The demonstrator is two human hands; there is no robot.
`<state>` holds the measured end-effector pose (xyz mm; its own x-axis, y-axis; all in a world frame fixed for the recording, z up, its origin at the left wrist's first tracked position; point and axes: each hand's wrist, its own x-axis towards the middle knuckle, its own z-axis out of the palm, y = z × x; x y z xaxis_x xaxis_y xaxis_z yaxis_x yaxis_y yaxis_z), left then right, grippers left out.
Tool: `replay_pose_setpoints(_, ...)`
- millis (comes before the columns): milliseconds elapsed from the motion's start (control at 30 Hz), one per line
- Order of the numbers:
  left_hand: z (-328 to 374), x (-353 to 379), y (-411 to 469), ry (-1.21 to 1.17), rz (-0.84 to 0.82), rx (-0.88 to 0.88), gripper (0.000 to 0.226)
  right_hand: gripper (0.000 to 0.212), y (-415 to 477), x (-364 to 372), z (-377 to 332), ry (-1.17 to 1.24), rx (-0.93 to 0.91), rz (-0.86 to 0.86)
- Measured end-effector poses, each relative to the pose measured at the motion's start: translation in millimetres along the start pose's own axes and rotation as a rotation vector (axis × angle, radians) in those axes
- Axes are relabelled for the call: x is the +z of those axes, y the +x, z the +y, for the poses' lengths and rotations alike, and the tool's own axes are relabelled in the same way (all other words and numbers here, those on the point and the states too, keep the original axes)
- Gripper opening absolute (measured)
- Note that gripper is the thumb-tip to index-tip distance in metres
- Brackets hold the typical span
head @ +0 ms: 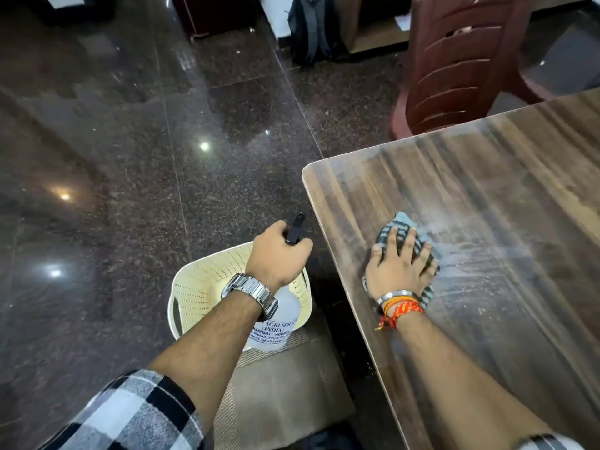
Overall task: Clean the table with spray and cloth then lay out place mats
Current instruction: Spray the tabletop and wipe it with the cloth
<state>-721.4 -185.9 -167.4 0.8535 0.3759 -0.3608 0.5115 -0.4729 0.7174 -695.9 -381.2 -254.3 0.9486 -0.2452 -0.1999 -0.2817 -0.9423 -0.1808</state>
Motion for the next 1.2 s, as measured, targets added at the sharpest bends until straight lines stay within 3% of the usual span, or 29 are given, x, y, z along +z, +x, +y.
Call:
replay_pose_setpoints(133, -15.4, -14.6, 16.1, -0.043, 0.007, -0.009, 0.028, 0.053, 40.9, 2.9, -56.4, -0.013, -0.093, 0.011)
replay_pose_setpoints(300, -47.2, -48.1, 15.6, -0.043, 0.069, 0.03, 0.029, 0.051, 78.8, 16.5, -153.6, -0.058, -0.45, 0.0)
replay_pose_setpoints(467, -84.5, -87.8, 4.6, -0.046, 0.103, -0.019, 0.028, 0.047, 52.9, 39.8, -163.1, -0.322, -0.708, -0.003)
replay_pose_setpoints(567, -102.2, -104.7, -4.8, -0.039, 0.147, -0.047, 0.03, 0.046, 29.8, 37.3, -152.8, -0.215, -0.66, 0.072)
replay_pose_setpoints(700, -120.0, -115.1, -13.6, -0.092, 0.197, -0.026, 0.026, 0.064, -22.3, 26.5, -177.3, 0.161, -0.716, -0.117)
replay_pose_setpoints(833, -138.5, -118.7, -18.6, -0.113, 0.207, 0.032, 0.04, 0.047, -71.8, 26.2, -191.7, 0.355, -0.696, -0.133)
replay_pose_setpoints(1000, -166.0, -110.8, -12.2, -0.081, 0.195, 0.083, 0.031, 0.044, -94.7, 55.2, -175.9, 0.256, -0.688, -0.214)
replay_pose_setpoints(1200, -208.0, -74.0, -3.0, -0.179, 0.108, -0.019, 0.058, 0.048, -86.4, 103.2, -158.8, 0.023, -0.586, -0.232)
